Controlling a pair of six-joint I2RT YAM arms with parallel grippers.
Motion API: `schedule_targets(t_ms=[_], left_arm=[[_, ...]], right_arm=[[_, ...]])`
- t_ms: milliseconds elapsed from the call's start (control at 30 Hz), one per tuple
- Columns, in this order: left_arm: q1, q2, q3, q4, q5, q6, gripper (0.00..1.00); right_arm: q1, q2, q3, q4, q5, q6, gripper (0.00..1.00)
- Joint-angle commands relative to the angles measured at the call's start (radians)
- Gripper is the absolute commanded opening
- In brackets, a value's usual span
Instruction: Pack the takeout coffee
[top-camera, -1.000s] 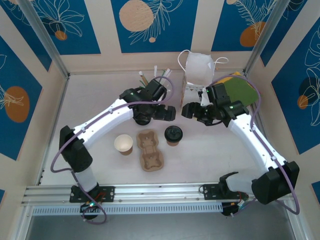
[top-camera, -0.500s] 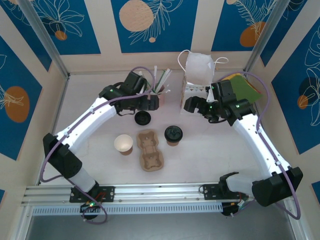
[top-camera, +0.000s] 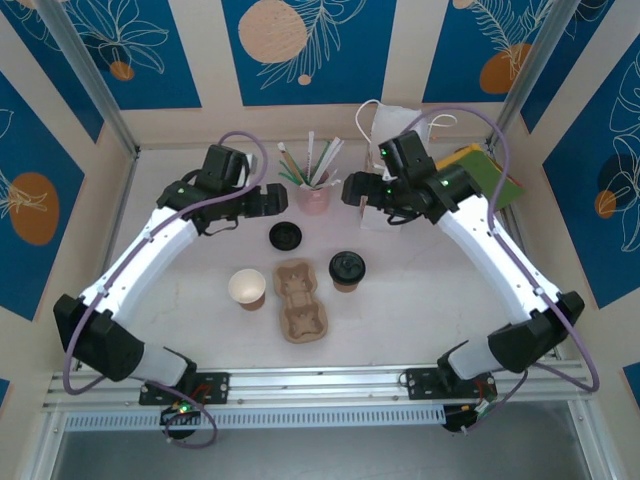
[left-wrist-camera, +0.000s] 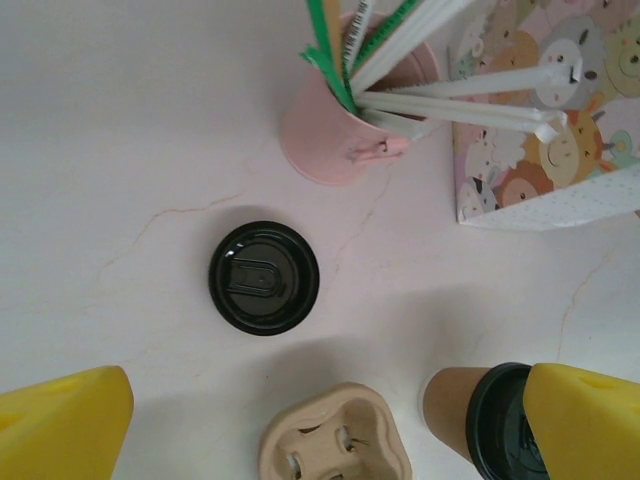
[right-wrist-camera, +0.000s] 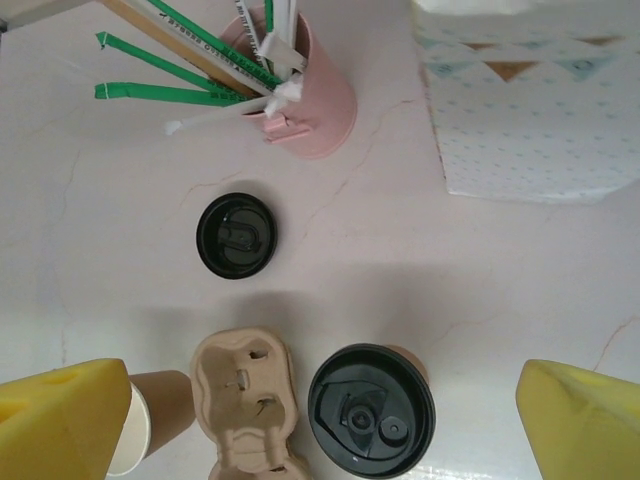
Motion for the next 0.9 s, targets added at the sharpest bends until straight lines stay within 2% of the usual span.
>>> schedule_targets(t_ms=[0, 333, 533, 700, 867], left_arm=[[0.032, -0.05, -0.039, 0.009, 0.029, 0.034, 1.0], [0.051, -0.139, -0.06, -0.026, 0.013, 0.035, 1.0], [0.051, -0.155, -0.062, 0.01, 0.076, 0.028, 1.0], [0.051, -0.154, -0.056, 0.021, 0.087, 0.031, 1.0], [0.051, -0.127, -0.045, 0.039, 0.119, 0.026, 1.0]], right_arm=[[0.03, 0.057, 0.096, -0.064, 0.079, -0.022, 0.99], [0.017, 0.216, 0.395, -0.153, 0.117, -0.142, 0.99], [-0.015, 0.296, 0.581, -0.21, 0.154, -0.242, 0.99], [-0.075, 0.319, 0.651, -0.227, 0.177, -0.278, 0.99], [-0.174, 0.323, 0.651, -0.262, 0.155, -0.296, 0.88]])
